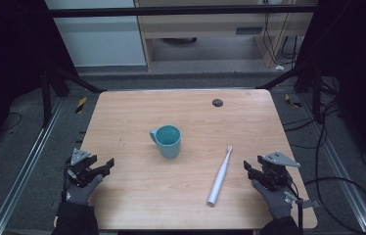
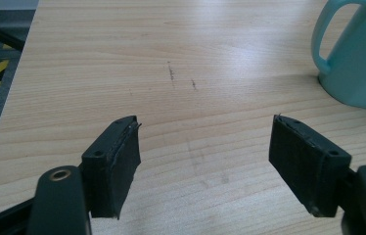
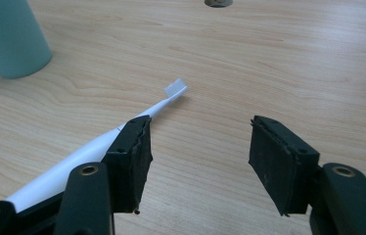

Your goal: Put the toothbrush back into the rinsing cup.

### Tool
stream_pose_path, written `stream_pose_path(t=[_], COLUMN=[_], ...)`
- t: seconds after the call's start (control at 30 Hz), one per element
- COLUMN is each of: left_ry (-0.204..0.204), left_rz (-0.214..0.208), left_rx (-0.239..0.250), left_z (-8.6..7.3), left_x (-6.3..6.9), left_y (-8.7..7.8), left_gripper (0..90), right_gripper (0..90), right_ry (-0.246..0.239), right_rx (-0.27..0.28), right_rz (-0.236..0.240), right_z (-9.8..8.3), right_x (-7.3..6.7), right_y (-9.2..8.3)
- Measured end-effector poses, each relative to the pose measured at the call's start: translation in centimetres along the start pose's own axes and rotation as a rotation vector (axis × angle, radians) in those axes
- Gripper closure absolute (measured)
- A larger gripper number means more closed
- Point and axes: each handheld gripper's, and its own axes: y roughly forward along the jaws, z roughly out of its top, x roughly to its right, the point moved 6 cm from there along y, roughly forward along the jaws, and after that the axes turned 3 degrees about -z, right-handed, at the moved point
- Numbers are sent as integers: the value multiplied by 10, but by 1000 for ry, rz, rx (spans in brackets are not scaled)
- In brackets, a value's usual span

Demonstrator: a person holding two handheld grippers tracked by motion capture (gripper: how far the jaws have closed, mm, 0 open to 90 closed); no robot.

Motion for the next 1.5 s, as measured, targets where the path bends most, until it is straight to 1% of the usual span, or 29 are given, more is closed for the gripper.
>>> stream_pose_path(t=[0.03, 0.07, 0.13, 0.17, 0.23, 0.3, 0.33, 0.37, 0.4, 0.43, 0.57, 0.6, 0.63, 0.7, 0.73, 0.77, 0.8, 0.87, 0.9, 0.97, 1.07, 1.13, 1.2, 1.23, 1.37, 1.5], left_ry=[-2, -1, -3, 0, 7, 15, 12, 11, 13, 13, 12, 13, 12, 13, 9, 10, 11, 10, 10, 11, 13, 11, 9, 10, 9, 13], left_rz=[-4, -6, -12, -19, -32, -31, -35, -36, -37, -38, -40, -37, -38, -39, -40, -41, -40, -42, -43, -42, -43, -45, -48, -48, -49, -56], left_rx=[2, 5, 10, 10, 2, -8, -12, -14, -15, -17, -24, -26, -28, -30, -27, -26, -28, -28, -29, -31, -27, -28, -30, -31, -34, -42], left_z=[0, 0, 0, 0, -2, -4, -4, -5, -5, -5, -5, -5, -5, -5, -4, -4, -4, -4, -4, -5, -4, -4, -5, -5, -5, -6], left_x=[1, 1, 3, 3, 5, 5, 6, 6, 6, 6, 6, 6, 6, 7, 8, 8, 8, 8, 8, 8, 9, 9, 9, 9, 9, 10], left_y=[0, -1, -1, -2, -1, 0, 1, 1, 1, 2, 2, 2, 2, 1, 1, 1, 1, 2, 2, 1, 1, 1, 2, 2, 2, 4], left_gripper=[283, 293, 316, 345, 356, 361, 363, 367, 374, 374, 386, 391, 391, 394, 398, 402, 402, 406, 409, 409, 413, 416, 418, 418, 418, 420], right_gripper=[428, 435, 453, 476, 487, 512, 531, 543, 570, 570, 609, 640, 640, 668, 689, 732, 732, 784, 831, 847, 893, 900, 900, 900, 900, 900], right_ry=[0, -10, -14, -18, -21, -27, -35, -37, -38, -38, -64, -73, -73, -73, -76, -78, -78, -84, -97, -99, -124, -125, -131, -131, -142, -157], right_rx=[0, 4, 8, 14, 15, 11, 9, 5, 1, 1, -20, -22, -22, -27, -29, -37, -37, -50, -64, -70, -96, -107, -116, -116, -141, -158], right_rz=[0, 7, 19, 42, 50, 79, 86, 102, 130, 130, 173, 188, 188, 204, 209, 224, 224, 236, 246, 251, 269, 280, 302, 302, 322, 336], right_z=[0, 1, 2, 4, 5, 7, 8, 9, 10, 10, 12, 12, 12, 13, 13, 12, 12, 11, 9, 8, 4, 2, 0, 0, -3, -7], right_x=[0, -2, -6, -11, -13, -20, -23, -27, -34, -34, -48, -53, -53, -58, -60, -64, -64, -68, -72, -73, -79, -81, -86, -86, -95, -100], right_y=[0, -1, -2, -4, -5, -7, -7, -7, -8, -8, -7, -7, -7, -7, -7, -7, -7, -5, -2, -2, 2, 3, 5, 5, 10, 14])
